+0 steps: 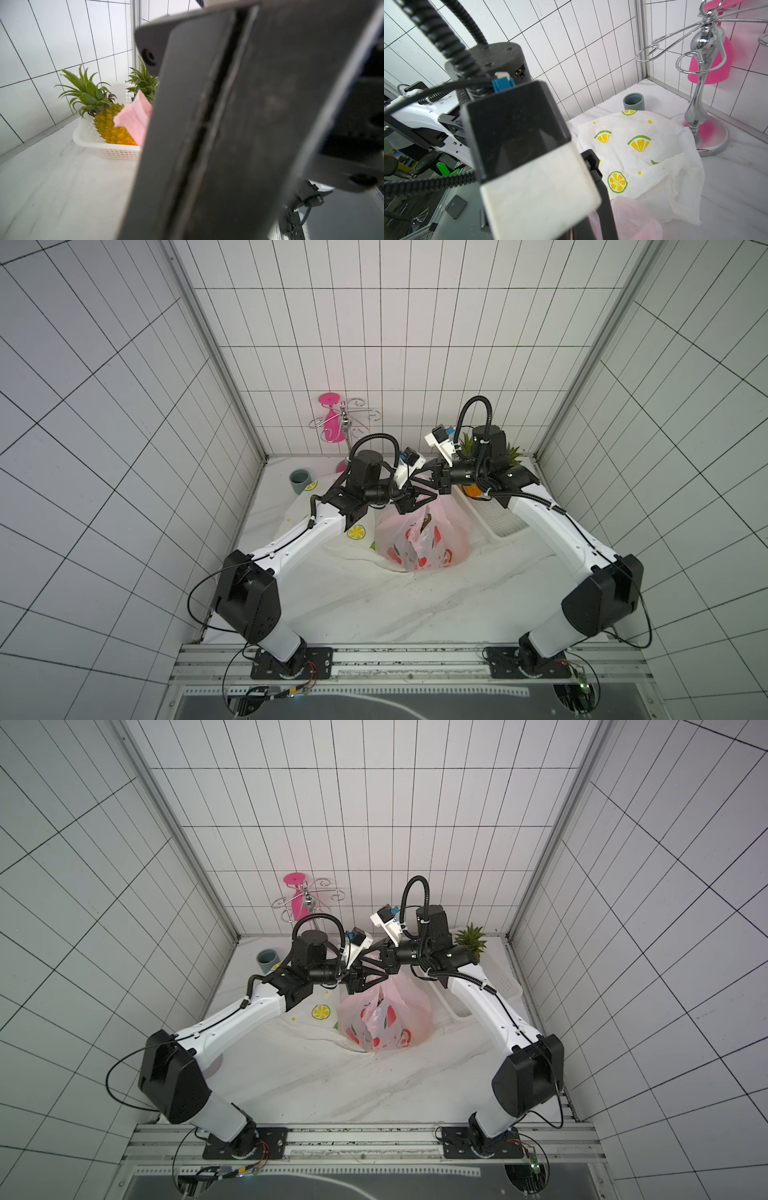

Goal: Place the pineapple into a plastic bag & tie a knot
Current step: Cross the plastic bag at the center of the board.

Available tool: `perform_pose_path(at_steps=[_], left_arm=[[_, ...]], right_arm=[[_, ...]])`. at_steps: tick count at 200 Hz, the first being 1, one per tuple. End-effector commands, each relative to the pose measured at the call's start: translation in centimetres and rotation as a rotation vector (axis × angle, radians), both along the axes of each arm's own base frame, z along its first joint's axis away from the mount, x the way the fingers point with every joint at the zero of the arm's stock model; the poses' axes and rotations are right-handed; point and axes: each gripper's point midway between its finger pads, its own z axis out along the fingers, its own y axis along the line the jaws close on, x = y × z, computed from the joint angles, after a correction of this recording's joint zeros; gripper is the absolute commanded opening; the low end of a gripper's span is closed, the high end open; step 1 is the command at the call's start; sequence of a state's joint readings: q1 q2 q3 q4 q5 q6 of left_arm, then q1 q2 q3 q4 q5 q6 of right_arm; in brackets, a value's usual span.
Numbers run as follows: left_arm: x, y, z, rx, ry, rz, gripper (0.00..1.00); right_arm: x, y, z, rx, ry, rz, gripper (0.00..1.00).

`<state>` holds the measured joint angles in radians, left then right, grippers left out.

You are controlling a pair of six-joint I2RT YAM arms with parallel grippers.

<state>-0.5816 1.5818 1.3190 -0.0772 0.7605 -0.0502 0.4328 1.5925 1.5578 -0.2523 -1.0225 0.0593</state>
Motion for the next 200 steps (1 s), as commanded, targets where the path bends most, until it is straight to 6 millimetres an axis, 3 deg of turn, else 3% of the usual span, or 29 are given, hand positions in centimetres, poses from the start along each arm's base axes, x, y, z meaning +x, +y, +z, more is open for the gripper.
perform_pose_path(at_steps=[1, 46, 75, 97, 119, 145, 200], left_arm=[[-0.5, 0.0, 4.3, -0.138, -0.086, 0.009, 0.33], [-0.4, 0.1, 4.3, -0.177, -0.074, 0.019, 0.02], [-0.3, 0.1, 3.5, -0.165, -0.063, 0.023, 0.00], [0.0, 0.2, 2.8, -0.149, -0.054, 0.031, 0.00], [0.2, 0.3, 2.6, -0.139, -0.054, 0.040, 0.00], [0.0, 0.2, 2.5, -0.140, -0.054, 0.035, 0.00], [-0.3, 0.0, 2.6, -0.141, -0.058, 0.016, 0.00]], right_arm=[[-0.5, 0.5, -1.7, -0.002, 0.033, 0.031, 0.00], [0.7, -0.5, -2.0, -0.026, 0.042, -0.069, 0.00], [2.8, -4.3, 0.6, 0.008, 0.027, -0.275, 0.38], [3.1, -7.4, 3.2, 0.038, -0.020, -0.430, 0.60], [4.0, -10.8, 4.1, 0.045, -0.019, -0.633, 0.73], [5.6, -14.6, 2.5, 0.034, 0.051, -0.801, 0.80], [5.8, -12.9, 0.2, 0.048, 0.150, -0.684, 0.82]])
